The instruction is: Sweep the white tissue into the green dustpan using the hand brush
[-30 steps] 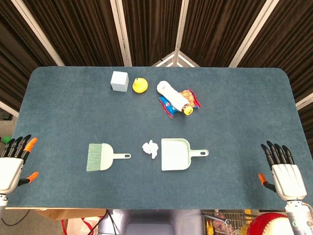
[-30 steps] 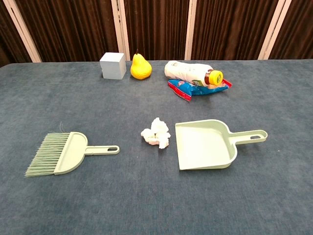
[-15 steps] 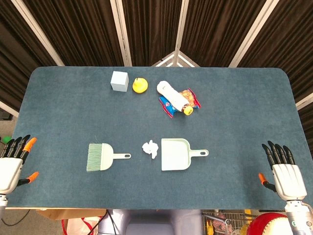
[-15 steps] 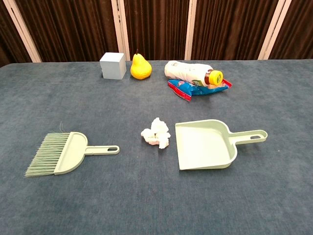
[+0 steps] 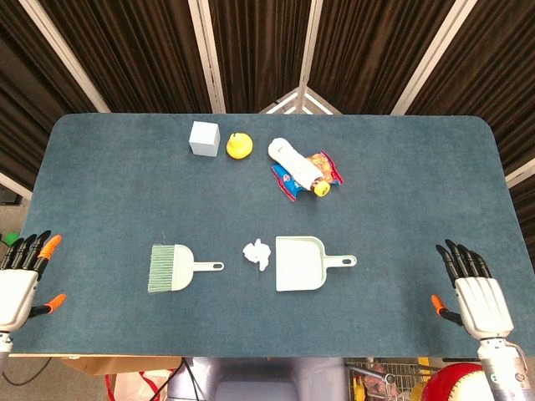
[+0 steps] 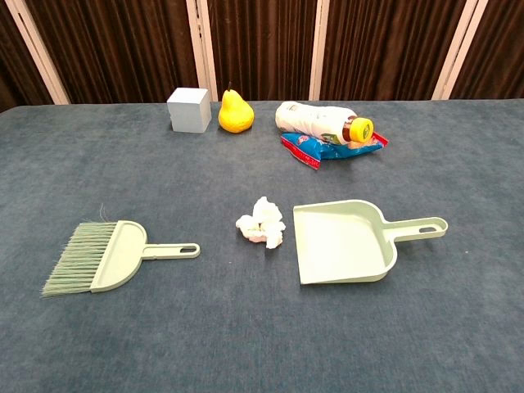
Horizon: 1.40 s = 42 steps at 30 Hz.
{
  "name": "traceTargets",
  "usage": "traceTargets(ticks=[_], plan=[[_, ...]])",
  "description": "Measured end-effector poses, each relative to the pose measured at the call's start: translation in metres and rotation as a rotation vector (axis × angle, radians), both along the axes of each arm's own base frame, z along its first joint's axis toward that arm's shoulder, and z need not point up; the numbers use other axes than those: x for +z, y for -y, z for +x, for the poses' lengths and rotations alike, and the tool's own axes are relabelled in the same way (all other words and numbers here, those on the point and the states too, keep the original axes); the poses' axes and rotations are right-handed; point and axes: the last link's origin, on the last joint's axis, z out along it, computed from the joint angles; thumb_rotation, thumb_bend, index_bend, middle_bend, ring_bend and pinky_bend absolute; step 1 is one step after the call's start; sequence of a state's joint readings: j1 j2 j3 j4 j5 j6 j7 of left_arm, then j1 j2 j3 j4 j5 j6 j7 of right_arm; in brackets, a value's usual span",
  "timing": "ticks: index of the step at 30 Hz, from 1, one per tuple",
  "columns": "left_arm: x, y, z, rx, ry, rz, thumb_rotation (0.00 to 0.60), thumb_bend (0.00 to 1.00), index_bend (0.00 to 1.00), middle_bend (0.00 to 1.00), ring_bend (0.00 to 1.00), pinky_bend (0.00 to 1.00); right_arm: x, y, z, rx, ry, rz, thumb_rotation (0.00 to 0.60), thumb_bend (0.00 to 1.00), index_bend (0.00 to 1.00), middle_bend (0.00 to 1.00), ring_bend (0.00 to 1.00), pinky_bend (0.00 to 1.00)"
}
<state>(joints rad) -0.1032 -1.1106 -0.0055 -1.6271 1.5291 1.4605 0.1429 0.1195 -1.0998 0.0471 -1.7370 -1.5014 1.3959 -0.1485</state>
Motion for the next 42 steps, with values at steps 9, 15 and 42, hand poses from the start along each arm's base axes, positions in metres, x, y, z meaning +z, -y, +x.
traceTargets(ticks=[9,15,42], plan=[[-0.001,0.0,0.001,0.002,-0.009,-0.003,0.6,0.0,0.0,0.0,0.0,0.0,-0.026,0.029,0.02,0.055,0.037,0.037,0.6,0.33,0.32,0.85,0.86,0.87],[-0.003,-0.001,0.001,0.006,-0.017,-0.01,0.6,0.0,0.0,0.0,0.0,0.0,-0.056,0.037,0.034,0.05,0.029,0.106,0.6,0.33,0.32,0.86,0.87,0.88],[-0.005,-0.004,0.001,0.018,-0.01,-0.028,0.6,0.0,0.0,0.0,0.0,0.0,-0.149,0.079,0.069,0.021,-0.01,0.2,0.6,0.33,0.32,0.86,0.87,0.88]])
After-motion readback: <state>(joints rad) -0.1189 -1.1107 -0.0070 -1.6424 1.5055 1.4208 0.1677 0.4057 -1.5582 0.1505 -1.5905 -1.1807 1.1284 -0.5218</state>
